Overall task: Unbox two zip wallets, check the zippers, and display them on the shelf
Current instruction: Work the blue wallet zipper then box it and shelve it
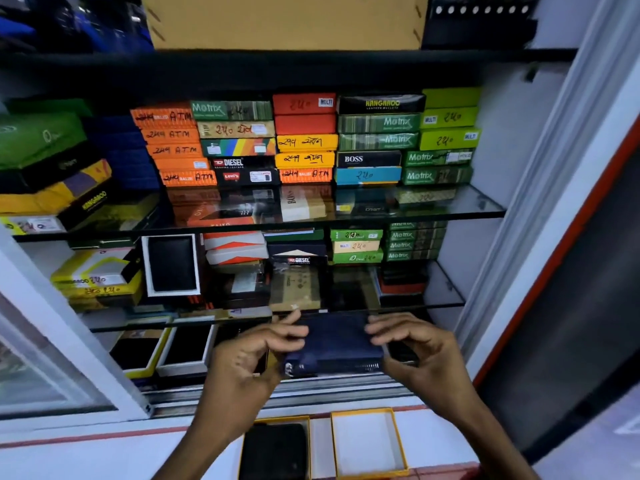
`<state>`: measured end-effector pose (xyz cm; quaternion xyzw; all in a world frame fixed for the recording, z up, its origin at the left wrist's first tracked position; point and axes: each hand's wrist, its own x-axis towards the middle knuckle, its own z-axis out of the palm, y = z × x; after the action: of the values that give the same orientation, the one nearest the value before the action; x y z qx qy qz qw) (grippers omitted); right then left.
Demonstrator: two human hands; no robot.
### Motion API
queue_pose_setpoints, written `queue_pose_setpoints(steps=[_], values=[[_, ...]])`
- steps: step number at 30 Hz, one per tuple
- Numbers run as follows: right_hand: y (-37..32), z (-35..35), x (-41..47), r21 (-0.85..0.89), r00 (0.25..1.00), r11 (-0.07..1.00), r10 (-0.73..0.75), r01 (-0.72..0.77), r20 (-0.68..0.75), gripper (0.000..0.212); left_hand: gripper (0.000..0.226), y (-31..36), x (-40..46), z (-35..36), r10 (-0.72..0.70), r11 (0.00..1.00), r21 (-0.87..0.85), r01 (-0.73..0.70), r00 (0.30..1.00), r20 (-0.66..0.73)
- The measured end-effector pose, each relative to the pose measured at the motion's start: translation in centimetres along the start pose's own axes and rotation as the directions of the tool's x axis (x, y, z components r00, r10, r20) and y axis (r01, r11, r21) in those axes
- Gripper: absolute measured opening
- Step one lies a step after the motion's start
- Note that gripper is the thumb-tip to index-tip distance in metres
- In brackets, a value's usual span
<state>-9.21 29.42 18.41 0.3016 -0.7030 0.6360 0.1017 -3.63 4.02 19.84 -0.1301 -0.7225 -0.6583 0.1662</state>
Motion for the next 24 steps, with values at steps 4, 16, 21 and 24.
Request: queue_pose_setpoints(steps=[4,16,21,24], values=[[1.9,-0.2,-2.3,-0.085,0.998,0.996,-0.044,0.040,-0.049,0.022,0.050,-2.5,-1.5,0.8,0.028,0.997,0.076,-0.030,0.999,0.022],[8.4,-0.3,-8.0,-0.112,0.709,0.701,0.688,-0.704,-0.152,0.037,0.032,-11.0,-4.5,7.6,-0.680,0.724,-0.035,0.689,0.705,-0.201],[11.3,0.3,-10.3,-0.274,0.597,0.538,0.769,-0.797,-0.229,0.041,0.022,-14.8,-5.8,9.3,-0.692,0.665,0.190,0.723,0.691,-0.207],[12.7,0.6,-10.9,-0.367,0.586,0.492,0.782,-0.789,-0.213,0.043,0.012,-16.7,-6.6,10.1,-0.685,0.635,0.298,0.713,0.698,-0.210]])
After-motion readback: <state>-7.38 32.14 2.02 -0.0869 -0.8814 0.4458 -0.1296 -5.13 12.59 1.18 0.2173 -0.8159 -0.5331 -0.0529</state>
